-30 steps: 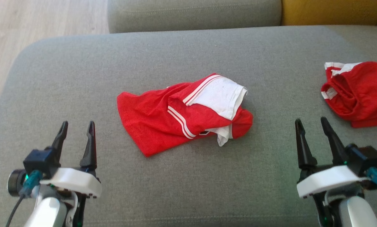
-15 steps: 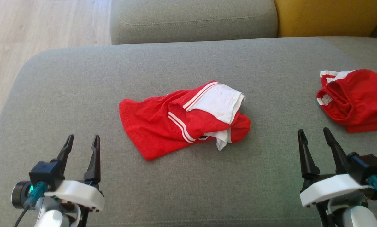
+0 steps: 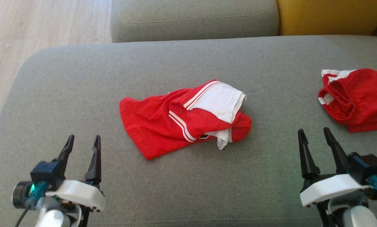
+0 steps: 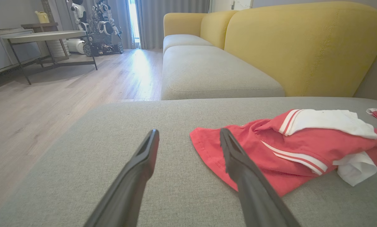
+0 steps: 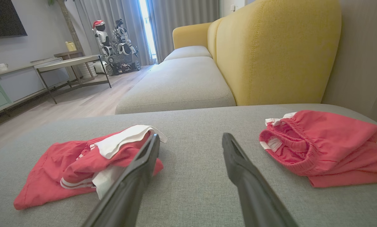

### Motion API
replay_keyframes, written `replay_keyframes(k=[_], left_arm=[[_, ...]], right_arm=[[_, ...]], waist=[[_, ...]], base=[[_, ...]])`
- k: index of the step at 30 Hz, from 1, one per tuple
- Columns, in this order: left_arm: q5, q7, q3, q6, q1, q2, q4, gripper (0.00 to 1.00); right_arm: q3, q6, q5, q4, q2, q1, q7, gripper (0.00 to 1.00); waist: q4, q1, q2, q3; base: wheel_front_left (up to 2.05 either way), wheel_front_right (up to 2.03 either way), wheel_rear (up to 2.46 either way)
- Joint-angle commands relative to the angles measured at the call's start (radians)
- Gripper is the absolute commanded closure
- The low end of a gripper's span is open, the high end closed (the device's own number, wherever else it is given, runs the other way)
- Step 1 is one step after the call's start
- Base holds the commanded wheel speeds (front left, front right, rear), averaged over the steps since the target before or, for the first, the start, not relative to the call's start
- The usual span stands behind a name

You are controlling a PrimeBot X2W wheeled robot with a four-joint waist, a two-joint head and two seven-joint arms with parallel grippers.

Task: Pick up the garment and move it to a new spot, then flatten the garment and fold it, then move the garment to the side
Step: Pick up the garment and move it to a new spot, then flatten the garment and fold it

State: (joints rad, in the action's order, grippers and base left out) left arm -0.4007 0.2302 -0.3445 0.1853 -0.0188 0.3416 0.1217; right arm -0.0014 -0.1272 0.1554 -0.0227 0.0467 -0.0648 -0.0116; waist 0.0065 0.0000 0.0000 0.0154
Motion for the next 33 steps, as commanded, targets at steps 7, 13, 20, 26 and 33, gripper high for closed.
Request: replay_keyframes(k=[7, 13, 20, 26, 33], left_arm=[[-0.012, 0.004, 0.030, 0.005, -0.050, 0.030, -0.032, 0.00], [-0.010, 0.005, 0.018, -0.005, -0.088, 0.023, -0.037, 0.00], [-0.001, 0.014, 0.001, -0.024, -0.153, 0.002, -0.024, 0.00], [0.005, 0.023, -0.009, -0.040, -0.188, -0.016, 0.000, 0.00], [0.014, 0.028, -0.024, -0.059, -0.223, -0.041, 0.022, 0.00]], right_arm=[[0.017, -0.003, -0.002, 0.029, 0.004, 0.040, -0.004, 0.00], [0.008, -0.003, 0.004, -0.028, 0.004, 0.091, 0.016, 0.00], [0.035, -0.003, 0.033, -0.144, 0.004, 0.231, 0.057, 0.00], [0.079, -0.003, 0.085, -0.274, 0.004, 0.378, 0.118, 0.00], [0.116, -0.003, 0.150, -0.410, 0.004, 0.506, 0.180, 0.00]], waist=[[0.006, 0.0000, 0.0000, 0.009], [0.032, 0.0000, 0.0000, 0.047], [0.079, 0.0000, 0.0000, 0.102], [0.109, 0.0000, 0.0000, 0.137], [0.132, 0.0000, 0.0000, 0.168]], base=[[0.00, 0.00, 0.00], [0.00, 0.00, 0.00], [0.00, 0.00, 0.00], [0.00, 0.00, 0.00], [0.00, 0.00, 0.00]])
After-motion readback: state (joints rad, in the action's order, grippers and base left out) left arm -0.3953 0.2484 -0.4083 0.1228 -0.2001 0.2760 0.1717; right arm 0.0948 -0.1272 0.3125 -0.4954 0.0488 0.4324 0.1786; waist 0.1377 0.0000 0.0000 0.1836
